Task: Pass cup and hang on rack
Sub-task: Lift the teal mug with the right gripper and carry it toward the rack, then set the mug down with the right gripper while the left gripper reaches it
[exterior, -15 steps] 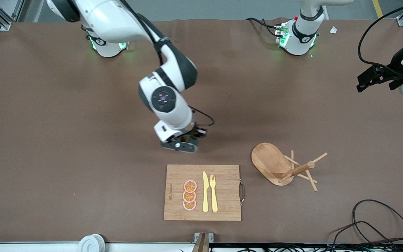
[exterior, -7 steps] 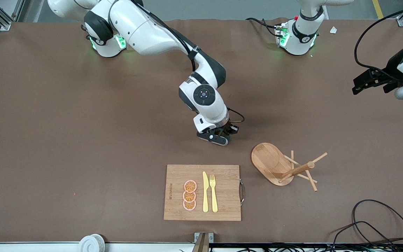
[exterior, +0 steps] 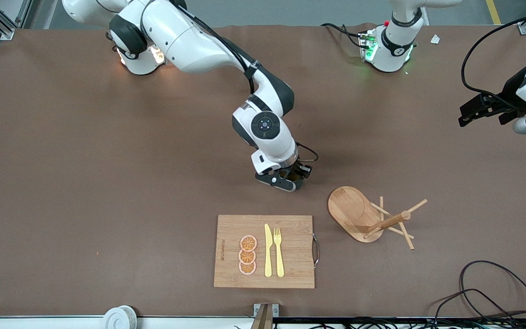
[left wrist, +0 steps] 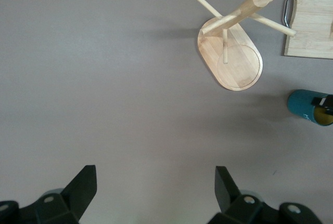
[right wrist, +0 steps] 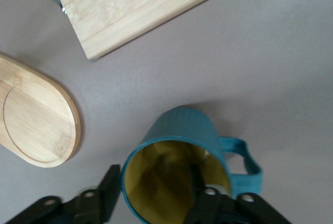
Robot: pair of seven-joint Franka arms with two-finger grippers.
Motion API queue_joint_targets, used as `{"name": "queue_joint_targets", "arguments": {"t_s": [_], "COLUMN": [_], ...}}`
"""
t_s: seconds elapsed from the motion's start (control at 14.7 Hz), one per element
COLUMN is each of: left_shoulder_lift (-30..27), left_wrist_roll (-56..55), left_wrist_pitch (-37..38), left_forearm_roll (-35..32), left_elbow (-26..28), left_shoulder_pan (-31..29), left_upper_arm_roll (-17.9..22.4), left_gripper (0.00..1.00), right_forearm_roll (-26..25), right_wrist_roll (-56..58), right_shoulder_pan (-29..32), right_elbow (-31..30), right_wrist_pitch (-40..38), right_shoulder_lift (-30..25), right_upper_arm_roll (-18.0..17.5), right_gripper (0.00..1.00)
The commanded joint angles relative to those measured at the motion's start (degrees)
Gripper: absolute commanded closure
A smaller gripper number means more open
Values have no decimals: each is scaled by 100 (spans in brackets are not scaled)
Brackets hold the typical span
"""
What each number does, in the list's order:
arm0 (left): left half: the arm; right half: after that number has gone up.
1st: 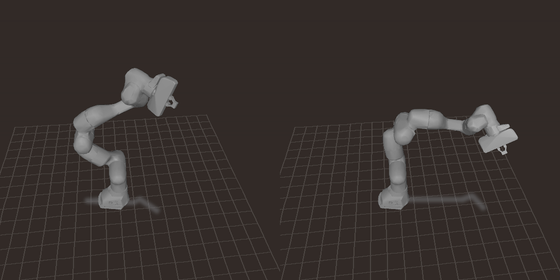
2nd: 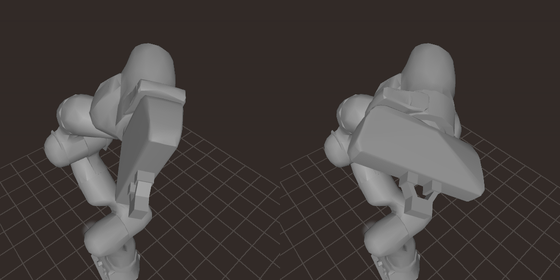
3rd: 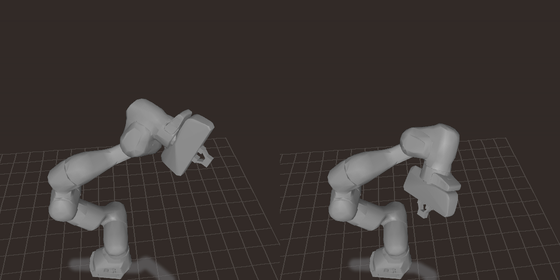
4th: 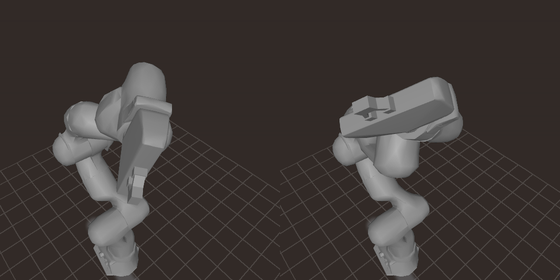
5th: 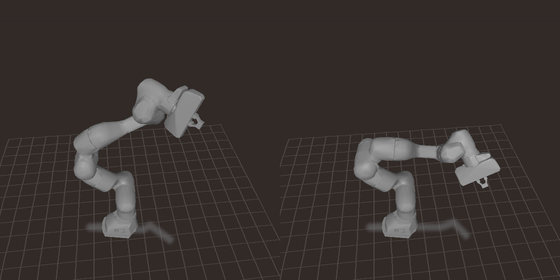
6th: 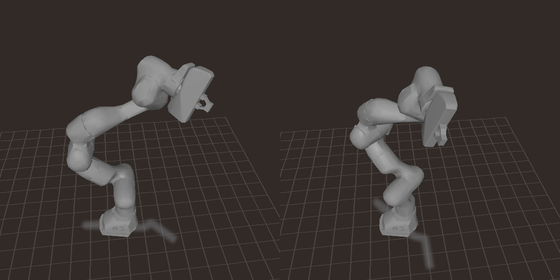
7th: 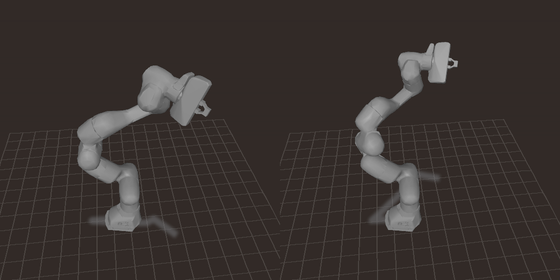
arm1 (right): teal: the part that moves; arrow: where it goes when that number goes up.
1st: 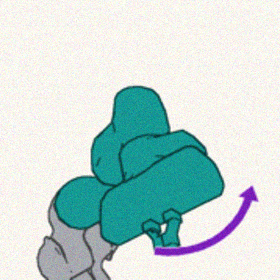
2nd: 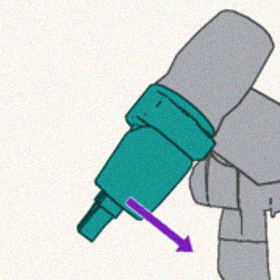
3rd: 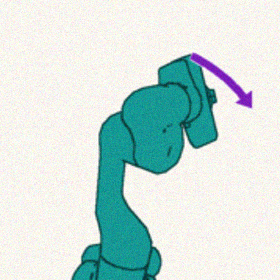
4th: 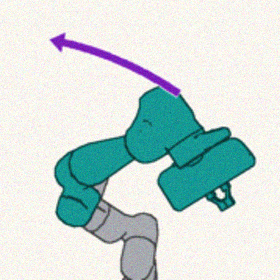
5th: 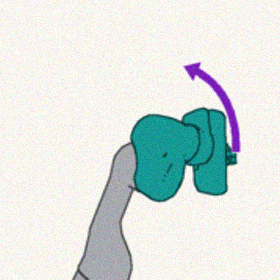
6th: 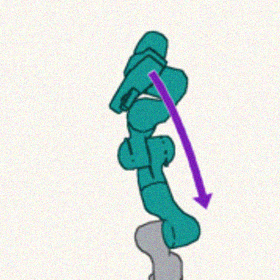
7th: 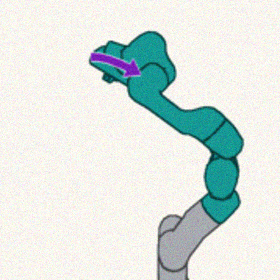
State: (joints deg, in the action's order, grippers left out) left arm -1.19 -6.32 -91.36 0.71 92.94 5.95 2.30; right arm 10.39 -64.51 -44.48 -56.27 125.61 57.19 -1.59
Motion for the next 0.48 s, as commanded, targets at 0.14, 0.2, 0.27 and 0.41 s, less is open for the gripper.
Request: {"name": "queue_joint_targets", "arguments": {"t_s": [0.14,0.2,0.27,0.41], "left_shoulder_lift": [101,232,303,374], "left_wrist_roll": [-9,-27,-71,-412], "left_wrist_pitch": [-4,-4,22,22], "left_forearm_roll": [-44,-123,-150,-124], "left_elbow": [-205,-310,-424,-469], "left_shoulder_pan": [37,81,108,143], "left_upper_arm_roll": [16,-1,-18,-54], "left_gripper": [0,0,0,0], "right_forearm_roll": [77,77,-2,-159], "right_wrist_roll": [61,297,873,1466], "right_shoulder_pan": [570,876,1141,1694], "right_elbow": [-16,-16,-16,-42], "right_wrist_pitch": [-598,-817,-1245,-1819], "right_shoulder_lift": [-630,-752,-945,-1401], "right_upper_arm_roll": [62,80,89,290], "right_gripper": [0,0,0,0]}}
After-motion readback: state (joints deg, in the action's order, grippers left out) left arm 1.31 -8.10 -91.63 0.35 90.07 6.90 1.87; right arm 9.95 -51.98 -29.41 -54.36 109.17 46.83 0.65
